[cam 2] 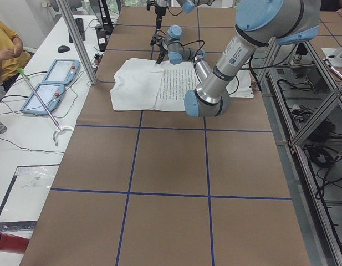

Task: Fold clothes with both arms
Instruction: 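Release the sleeve and lower both grippers toward the shirt hem corners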

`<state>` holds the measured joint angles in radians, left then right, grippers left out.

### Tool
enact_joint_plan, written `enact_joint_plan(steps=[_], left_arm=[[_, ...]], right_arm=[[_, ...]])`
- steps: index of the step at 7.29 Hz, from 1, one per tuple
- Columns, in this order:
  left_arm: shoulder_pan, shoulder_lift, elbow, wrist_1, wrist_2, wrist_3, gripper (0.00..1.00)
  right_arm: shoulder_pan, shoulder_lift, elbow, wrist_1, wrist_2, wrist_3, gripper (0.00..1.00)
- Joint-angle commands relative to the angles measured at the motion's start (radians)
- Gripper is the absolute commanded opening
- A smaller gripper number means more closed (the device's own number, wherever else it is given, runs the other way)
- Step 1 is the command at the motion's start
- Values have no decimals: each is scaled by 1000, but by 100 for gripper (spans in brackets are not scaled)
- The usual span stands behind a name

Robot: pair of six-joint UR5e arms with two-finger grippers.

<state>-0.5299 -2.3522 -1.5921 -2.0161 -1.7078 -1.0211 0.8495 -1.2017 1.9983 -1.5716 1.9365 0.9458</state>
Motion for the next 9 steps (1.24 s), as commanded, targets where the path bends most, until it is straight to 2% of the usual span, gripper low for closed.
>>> enact_joint_plan(steps=[1,2,3,5,7,9], left_arm=[[-27,281,-336,167,-32,91,100],[-24,401,-432,168,-27,73,100],[-13,474,-472,165,-26,67,100],[118,632,-509,159,22,-61,100],[274,733,-517,111,107,-213,100],[376,734,-516,119,145,-324,99]], right_arm=[[-174,-15,86,2,-138,210,100],[-298,-65,168,2,-227,334,100],[-416,-137,257,2,-301,409,100],[-661,-270,324,2,-510,571,100],[-730,-291,324,1,-563,617,100],[-734,-292,324,1,-564,617,100]])
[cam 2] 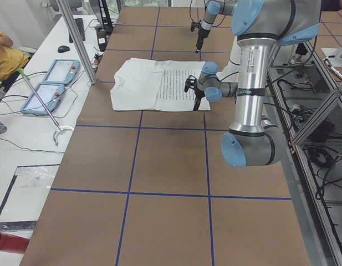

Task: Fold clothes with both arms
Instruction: 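Grasp the hem corners nearest the robot with both grippers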

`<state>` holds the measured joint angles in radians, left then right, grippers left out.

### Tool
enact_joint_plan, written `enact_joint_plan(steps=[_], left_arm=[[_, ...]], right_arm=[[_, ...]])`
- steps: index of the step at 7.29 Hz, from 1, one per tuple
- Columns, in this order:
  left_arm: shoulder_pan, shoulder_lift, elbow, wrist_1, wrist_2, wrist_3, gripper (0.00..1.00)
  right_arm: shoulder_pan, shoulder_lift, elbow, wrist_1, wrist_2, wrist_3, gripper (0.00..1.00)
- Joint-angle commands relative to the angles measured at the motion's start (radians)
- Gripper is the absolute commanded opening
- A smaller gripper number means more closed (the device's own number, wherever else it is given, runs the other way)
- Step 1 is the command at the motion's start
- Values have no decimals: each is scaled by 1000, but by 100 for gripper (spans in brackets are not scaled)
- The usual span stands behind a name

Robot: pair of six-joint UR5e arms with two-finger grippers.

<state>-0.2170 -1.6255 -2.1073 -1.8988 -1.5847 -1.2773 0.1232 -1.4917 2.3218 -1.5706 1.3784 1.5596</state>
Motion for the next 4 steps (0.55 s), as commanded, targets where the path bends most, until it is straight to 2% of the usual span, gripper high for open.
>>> enact_joint_plan(steps=[1,3,4], left_arm=[[105,4,4,7,26,-117,88],[137,0,16,17,34,-160,57],[137,-2,20,17,34,-162,57]], right_arm=[[-8,-4,-1,0,-5,4,100],[-8,-2,-1,0,-7,4,100],[-8,-4,-1,0,-12,4,100]])
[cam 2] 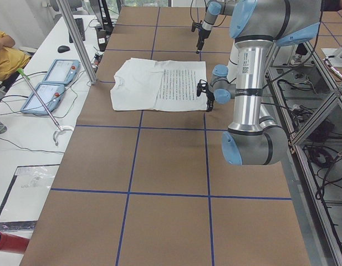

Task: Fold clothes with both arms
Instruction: 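Grasp the hem corners nearest the robot with both grippers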

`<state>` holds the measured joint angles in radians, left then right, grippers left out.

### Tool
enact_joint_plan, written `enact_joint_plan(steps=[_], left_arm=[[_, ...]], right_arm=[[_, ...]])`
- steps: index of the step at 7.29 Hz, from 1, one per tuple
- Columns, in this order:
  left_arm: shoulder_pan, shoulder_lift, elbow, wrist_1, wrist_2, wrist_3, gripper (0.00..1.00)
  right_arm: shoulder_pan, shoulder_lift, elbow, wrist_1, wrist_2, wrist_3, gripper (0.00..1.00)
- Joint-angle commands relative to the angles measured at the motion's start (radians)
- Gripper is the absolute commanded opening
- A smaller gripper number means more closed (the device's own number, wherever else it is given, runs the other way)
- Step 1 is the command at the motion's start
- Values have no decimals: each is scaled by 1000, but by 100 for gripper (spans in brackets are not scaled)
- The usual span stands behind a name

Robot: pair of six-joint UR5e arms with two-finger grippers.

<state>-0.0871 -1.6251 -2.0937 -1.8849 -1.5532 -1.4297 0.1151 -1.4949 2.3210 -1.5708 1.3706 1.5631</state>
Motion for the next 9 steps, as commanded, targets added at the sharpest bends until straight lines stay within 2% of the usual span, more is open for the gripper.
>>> enact_joint_plan(steps=[1,2,3,5,6,8,9], left_arm=[[12,-4,12,3,1,-8,57],[13,-12,18,3,1,-8,57],[12,-19,21,3,1,-9,50],[12,-25,24,3,1,-9,12],[12,-27,24,3,1,-9,0],[1,-25,11,3,1,-5,0],[-3,-25,-8,3,1,-3,0]], right_arm=[[0,-1,0,0,-4,0,100],[0,-1,0,0,-4,0,100],[0,-1,0,0,-4,0,100],[-2,-1,-2,0,-4,0,100],[-2,-1,-2,2,-2,0,100],[-12,-16,-12,33,-13,6,100],[-43,-71,-53,149,-68,32,100]])
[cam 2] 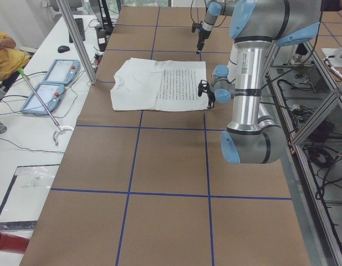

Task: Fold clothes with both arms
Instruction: 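Grasp the hem corners nearest the robot with both grippers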

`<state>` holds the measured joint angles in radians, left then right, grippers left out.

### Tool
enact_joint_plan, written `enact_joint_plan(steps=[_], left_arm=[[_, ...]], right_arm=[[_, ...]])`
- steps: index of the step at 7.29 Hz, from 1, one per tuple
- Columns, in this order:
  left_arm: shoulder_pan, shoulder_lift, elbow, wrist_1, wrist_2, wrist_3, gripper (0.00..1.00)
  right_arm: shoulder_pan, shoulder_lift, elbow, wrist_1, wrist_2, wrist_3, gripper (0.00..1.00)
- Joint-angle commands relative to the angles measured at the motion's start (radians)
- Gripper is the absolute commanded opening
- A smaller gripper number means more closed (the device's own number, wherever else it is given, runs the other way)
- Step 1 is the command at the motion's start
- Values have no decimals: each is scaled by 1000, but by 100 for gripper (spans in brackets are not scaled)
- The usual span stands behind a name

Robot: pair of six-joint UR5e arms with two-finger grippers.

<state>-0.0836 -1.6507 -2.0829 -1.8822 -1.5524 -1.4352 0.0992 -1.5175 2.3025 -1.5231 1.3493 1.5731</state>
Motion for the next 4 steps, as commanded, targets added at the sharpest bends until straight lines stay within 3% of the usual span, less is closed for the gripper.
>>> enact_joint_plan(steps=[1,2,4], left_arm=[[-7,-1,-49,0,-2,2,0],[-8,0,-83,0,-5,2,0],[-13,0,-92,0,-5,2,0]], right_arm=[[-79,-109,-96,226,-149,42,95],[-125,-133,-119,271,-203,79,80],[-191,-132,-121,264,-266,94,71]])
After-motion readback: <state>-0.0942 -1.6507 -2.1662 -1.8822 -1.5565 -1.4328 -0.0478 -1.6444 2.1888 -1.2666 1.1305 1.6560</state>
